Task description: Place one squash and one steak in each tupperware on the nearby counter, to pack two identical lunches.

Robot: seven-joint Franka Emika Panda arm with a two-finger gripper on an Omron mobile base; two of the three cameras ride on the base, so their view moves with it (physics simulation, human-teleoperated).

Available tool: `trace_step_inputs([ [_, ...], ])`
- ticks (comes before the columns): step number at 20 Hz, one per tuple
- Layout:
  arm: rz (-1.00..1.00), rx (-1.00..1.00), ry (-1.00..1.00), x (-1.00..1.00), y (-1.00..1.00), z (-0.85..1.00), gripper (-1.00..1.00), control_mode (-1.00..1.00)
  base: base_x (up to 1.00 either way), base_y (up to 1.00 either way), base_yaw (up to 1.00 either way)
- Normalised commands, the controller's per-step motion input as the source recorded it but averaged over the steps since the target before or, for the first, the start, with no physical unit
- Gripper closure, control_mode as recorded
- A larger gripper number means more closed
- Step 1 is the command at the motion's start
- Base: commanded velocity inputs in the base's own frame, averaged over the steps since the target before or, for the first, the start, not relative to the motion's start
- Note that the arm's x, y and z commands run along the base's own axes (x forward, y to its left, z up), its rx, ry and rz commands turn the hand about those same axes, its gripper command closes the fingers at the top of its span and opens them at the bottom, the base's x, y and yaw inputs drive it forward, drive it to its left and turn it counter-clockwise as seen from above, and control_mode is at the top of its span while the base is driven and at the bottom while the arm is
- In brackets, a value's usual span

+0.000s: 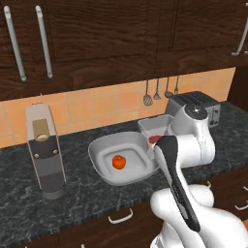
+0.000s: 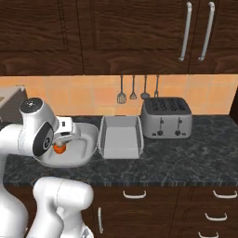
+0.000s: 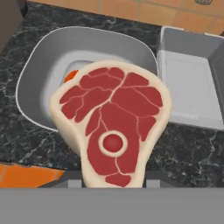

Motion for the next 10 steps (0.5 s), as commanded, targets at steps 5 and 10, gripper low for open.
trace_step_inputs([
  [5,0.00,0.00,-0.02,0.37,0.46,-0.50,1.00,-1.00,0.00,0.00,0.00],
  [10,0.00,0.00,0.00,0.34,0.13,-0.42,1.00,-1.00,0.00,0.00,0.00],
])
